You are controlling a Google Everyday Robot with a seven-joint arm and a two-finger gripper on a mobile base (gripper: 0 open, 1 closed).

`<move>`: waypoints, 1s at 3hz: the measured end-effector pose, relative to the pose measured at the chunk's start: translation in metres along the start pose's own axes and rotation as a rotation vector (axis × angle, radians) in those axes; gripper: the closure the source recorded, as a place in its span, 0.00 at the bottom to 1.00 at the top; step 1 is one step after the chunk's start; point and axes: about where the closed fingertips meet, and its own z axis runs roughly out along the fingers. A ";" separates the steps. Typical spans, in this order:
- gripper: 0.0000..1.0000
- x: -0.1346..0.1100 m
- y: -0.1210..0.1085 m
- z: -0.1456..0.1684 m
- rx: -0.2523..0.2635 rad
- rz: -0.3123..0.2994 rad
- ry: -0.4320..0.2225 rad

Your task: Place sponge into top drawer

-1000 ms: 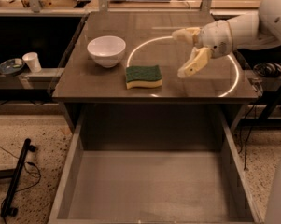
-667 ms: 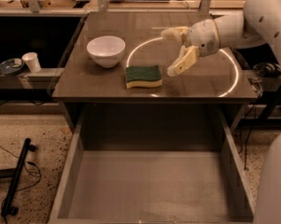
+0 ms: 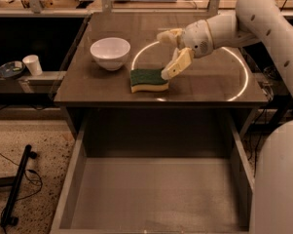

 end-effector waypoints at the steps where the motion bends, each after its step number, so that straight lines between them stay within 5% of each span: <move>1: 0.00 0.008 -0.004 0.004 0.041 0.019 0.082; 3: 0.00 0.011 -0.003 0.008 0.048 0.007 0.073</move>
Offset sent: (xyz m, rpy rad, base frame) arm 0.0045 0.0003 -0.0079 -0.0762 0.0021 -0.0452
